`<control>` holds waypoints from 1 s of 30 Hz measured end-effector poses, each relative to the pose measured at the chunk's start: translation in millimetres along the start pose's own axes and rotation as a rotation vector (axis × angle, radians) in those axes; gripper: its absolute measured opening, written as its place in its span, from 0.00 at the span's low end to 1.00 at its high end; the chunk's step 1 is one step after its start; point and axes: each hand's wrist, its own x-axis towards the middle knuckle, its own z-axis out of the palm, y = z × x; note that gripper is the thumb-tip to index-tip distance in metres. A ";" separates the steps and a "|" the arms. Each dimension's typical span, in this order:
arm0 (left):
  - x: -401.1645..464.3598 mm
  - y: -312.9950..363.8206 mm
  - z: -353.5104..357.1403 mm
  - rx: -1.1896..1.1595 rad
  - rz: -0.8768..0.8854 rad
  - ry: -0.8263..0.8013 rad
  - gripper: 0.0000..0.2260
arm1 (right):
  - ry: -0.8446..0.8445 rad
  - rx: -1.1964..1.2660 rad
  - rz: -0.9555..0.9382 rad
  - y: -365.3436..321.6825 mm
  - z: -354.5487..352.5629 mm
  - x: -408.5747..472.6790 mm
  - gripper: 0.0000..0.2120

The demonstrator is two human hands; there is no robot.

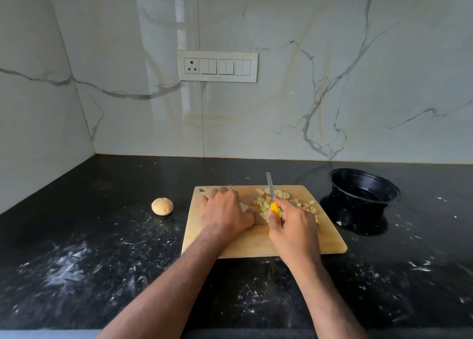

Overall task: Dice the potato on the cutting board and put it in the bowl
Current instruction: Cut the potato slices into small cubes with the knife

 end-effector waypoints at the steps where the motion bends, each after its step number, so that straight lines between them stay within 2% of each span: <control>1: 0.7 1.8 0.6 0.006 0.011 -0.003 0.22 | -0.003 -0.006 -0.010 -0.8 -0.4 -0.8 0.16; 8: 4.7 -1.6 -2.7 -0.078 0.030 -0.053 0.17 | -0.071 0.001 -0.049 0.8 -1.4 -9.2 0.14; 14: 9.6 -9.9 -14.1 -0.191 0.065 -0.144 0.12 | -0.134 -0.021 -0.065 -0.4 -3.1 -13.9 0.17; 21: 18.8 -31.9 -22.1 -0.257 0.281 -0.265 0.07 | -0.165 -0.038 -0.082 -0.3 -1.9 -16.2 0.18; 26: 26.5 -47.7 -28.1 -0.317 0.448 -0.338 0.13 | -0.193 -0.029 -0.086 0.7 -3.7 -16.7 0.19; 30: 23.6 -53.6 -32.4 -0.402 0.435 -0.379 0.15 | -0.198 -0.041 -0.104 -0.2 -4.8 -17.9 0.19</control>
